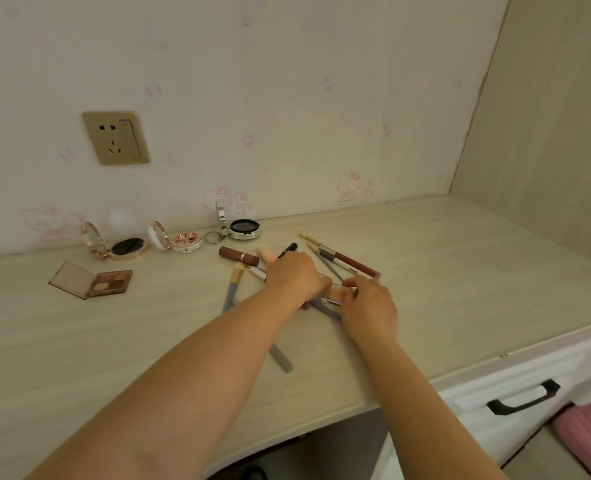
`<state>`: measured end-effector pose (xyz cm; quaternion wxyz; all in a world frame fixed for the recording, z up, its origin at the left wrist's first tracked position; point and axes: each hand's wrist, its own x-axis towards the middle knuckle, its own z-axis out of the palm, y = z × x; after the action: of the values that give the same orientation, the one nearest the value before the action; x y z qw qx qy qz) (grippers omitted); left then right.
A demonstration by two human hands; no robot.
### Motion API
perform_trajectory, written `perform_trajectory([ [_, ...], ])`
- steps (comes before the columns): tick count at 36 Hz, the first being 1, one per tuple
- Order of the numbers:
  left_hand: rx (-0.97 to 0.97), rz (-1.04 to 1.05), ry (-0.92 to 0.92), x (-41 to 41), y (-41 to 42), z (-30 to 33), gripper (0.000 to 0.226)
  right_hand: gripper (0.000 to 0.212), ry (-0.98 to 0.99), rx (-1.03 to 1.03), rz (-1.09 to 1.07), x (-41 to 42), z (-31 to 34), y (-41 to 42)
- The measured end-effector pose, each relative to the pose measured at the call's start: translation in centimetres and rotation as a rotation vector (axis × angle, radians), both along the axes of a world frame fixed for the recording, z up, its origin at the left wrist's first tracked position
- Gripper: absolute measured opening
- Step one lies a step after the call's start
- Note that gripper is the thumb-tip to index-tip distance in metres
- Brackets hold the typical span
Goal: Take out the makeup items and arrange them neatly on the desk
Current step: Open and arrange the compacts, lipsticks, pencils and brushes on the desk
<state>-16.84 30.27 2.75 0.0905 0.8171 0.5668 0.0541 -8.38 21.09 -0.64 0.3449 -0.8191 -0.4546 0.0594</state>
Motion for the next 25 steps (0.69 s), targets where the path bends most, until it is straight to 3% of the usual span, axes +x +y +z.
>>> perform_trajectory([
  [15,-0.050,-0.124,-0.048,-1.1,-1.1,1.5,0.021,0.029,-0.031,-0.033,-0.004,-0.1,0.4,0.0],
  [20,0.054,-0.148,-0.284,-2.1,-1.3,0.6,0.046,0.025,0.048,0.084,-0.064,-0.3,0.5,0.1],
  [25,0.086,-0.177,-0.570,-4.8,-2.2,1.2,0.049,0.022,0.179,0.273,0.021,-2.2,1.5,0.2],
])
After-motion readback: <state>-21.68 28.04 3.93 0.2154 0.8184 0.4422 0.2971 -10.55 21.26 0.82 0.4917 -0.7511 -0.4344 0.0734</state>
